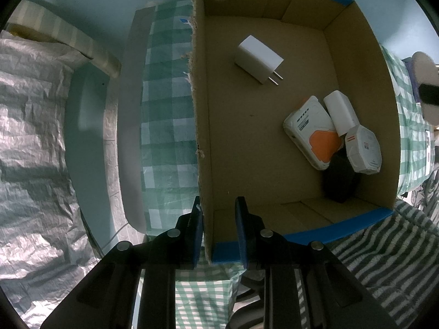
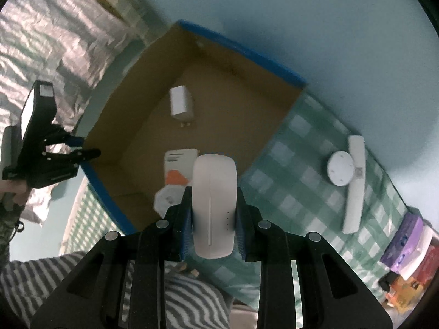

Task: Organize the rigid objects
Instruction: 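Lift the white mouse with the right gripper and carry it over the box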

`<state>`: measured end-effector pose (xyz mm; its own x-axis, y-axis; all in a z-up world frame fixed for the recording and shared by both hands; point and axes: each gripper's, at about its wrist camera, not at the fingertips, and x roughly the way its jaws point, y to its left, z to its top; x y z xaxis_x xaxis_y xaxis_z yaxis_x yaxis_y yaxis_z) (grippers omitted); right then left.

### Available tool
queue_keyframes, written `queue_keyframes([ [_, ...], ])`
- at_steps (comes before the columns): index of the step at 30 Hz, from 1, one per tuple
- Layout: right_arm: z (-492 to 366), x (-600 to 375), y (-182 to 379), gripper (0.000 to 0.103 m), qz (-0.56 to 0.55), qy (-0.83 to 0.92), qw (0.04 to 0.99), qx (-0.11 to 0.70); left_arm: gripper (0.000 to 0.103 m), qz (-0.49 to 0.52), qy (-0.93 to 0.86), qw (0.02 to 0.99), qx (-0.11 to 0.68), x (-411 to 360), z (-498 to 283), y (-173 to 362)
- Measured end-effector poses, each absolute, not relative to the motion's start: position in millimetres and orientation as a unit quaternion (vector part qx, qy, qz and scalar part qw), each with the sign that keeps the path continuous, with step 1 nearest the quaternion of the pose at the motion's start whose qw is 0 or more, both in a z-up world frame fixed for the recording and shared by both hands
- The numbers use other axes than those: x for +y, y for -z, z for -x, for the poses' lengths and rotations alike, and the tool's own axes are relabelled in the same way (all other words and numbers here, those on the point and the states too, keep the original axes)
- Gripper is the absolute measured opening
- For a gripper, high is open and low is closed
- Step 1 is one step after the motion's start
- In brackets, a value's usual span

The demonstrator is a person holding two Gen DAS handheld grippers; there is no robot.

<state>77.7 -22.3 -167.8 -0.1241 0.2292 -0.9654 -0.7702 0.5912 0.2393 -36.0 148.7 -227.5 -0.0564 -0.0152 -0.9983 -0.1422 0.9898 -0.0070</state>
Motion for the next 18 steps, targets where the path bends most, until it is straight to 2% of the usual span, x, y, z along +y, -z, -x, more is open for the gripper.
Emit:
queue_keyframes([
  [18,-56.0,12.1,224.1,0.026,0.253,-0.391,0.598,0.652,0.022,0.055,-0.045,0.686,0.724,150.2,38.7,226.5],
])
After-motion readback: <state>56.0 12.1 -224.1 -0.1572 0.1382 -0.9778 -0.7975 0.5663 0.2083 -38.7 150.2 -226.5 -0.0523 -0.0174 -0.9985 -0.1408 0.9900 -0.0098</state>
